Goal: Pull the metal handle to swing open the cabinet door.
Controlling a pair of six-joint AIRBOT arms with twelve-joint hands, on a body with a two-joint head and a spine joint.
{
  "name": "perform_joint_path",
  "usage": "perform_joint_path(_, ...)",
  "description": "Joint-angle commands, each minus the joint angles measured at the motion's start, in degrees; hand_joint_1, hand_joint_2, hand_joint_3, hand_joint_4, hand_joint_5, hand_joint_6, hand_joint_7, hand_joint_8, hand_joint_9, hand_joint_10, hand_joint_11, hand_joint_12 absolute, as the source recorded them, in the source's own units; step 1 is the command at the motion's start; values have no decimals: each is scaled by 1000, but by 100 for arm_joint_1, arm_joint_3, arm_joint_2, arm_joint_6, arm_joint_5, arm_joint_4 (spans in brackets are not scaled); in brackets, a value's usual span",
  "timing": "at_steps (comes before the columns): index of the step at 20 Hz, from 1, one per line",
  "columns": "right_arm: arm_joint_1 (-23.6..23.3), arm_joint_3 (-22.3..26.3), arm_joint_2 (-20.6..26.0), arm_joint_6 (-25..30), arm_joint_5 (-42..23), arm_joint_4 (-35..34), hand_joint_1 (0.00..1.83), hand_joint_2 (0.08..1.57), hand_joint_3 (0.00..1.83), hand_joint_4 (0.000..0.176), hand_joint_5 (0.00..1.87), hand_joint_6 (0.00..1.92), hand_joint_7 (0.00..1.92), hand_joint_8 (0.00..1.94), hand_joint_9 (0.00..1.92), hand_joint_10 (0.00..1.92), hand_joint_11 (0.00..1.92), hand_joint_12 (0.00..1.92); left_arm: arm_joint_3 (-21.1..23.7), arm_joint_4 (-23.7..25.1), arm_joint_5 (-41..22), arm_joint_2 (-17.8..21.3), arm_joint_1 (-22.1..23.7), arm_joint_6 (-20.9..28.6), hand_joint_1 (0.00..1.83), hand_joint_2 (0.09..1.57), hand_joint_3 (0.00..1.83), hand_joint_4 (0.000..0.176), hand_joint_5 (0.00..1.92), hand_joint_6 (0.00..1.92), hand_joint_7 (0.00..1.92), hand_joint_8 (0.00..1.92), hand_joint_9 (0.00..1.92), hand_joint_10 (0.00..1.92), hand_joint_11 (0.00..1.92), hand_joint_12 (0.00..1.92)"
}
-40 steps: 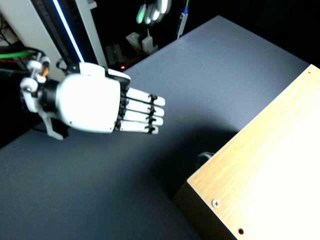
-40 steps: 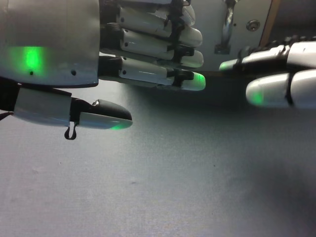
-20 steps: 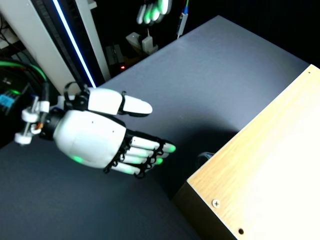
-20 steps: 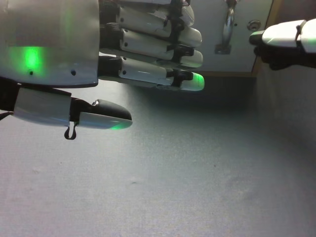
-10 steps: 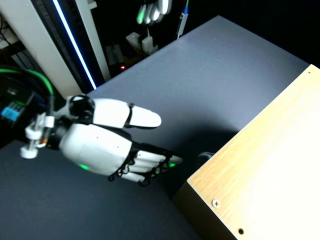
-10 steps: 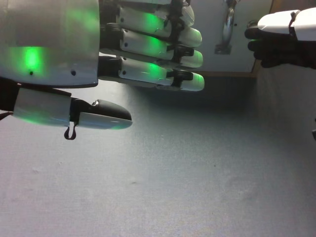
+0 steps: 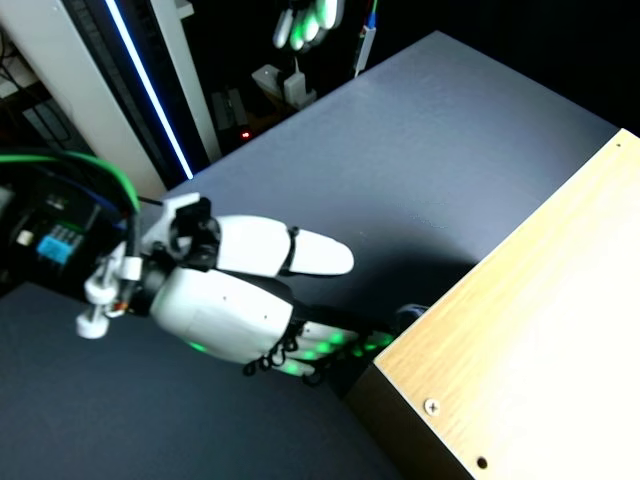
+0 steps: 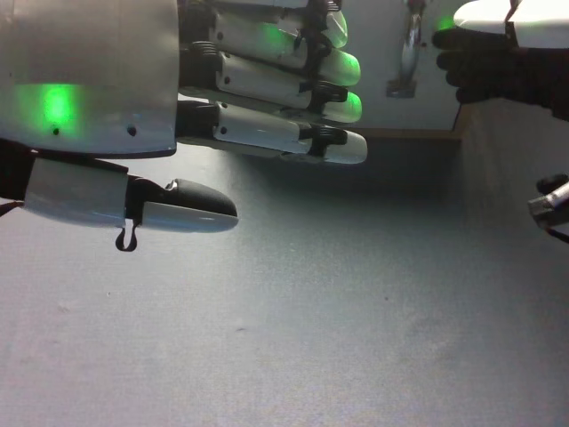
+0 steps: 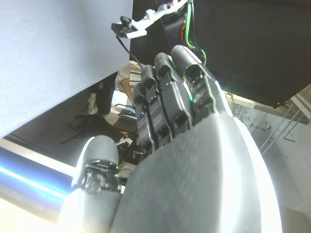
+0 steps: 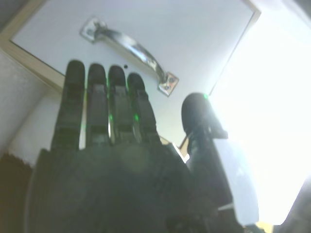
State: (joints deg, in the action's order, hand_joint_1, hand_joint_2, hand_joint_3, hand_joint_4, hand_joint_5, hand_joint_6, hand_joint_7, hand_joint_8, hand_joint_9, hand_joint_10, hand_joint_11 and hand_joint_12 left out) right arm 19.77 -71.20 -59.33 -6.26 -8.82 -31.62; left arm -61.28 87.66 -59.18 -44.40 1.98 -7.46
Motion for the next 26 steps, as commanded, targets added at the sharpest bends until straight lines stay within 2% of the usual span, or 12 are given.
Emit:
perform_joint_path(1, -92, -52, 13, 40, -661, -51, 0, 1567, 17, 0, 241, 7, 255, 1, 236, 0, 0, 678, 18, -550, -132, 43, 58, -34, 0, 1561, 0, 0, 388, 0, 425, 0, 397, 2, 11, 900)
perform_joint_path(15, -33, -80, -280, -131, -702, -57, 0, 1571, 11, 0, 243, 3, 263, 1, 245, 3, 0, 696, 18, -550, -132, 43, 57, -34, 0, 1569, 3, 0, 387, 0, 423, 0, 398, 2, 0, 905)
perform_joint_path(26, 119, 493, 29, -508, -670, 372, 0, 1571, 10, 0, 238, 0, 269, 1, 248, 2, 0, 692, 18, -550, -132, 43, 57, -34, 0, 1569, 9, 0, 383, 0, 423, 0, 396, 0, 0, 905)
